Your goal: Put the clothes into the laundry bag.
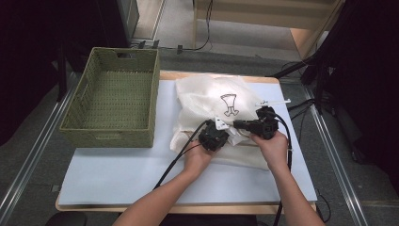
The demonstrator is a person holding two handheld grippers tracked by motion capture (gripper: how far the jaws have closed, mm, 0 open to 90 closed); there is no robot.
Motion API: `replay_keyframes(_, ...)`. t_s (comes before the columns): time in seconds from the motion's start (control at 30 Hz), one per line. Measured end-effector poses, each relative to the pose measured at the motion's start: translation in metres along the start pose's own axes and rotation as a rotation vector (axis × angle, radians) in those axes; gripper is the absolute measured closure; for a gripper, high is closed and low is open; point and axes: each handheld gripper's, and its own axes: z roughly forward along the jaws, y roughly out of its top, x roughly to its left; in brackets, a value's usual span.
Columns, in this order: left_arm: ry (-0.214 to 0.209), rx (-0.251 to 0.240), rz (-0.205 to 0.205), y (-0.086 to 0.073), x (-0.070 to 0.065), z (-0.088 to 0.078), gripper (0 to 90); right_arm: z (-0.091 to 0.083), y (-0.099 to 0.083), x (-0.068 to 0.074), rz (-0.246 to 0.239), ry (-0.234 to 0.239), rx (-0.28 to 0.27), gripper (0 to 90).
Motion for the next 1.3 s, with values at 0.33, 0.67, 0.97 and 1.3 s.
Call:
replay_keyframes(0.33,0.046,-0.008,-0.052,0.018,0.009,0.019,90.0,-0.001,0.0,0.001,0.005,0.007,-0.002,89.6)
replay_keyframes(0.67,0.129,-0.189,-0.055,0.027,0.01,0.02,90.0,-0.011,0.001,0.002,0.017,0.047,-0.039,89.9)
replay_keyframes(0.97,0.072,-0.046,-0.081,0.022,0.025,0.029,90.0,-0.001,-0.003,-0.001,0.019,0.025,0.005,89.9)
replay_keyframes(1.3,0.031,-0.007,-0.098,0.016,0.024,0.01,90.0,0.0,-0.003,-0.002,0.016,0.016,0.009,89.8)
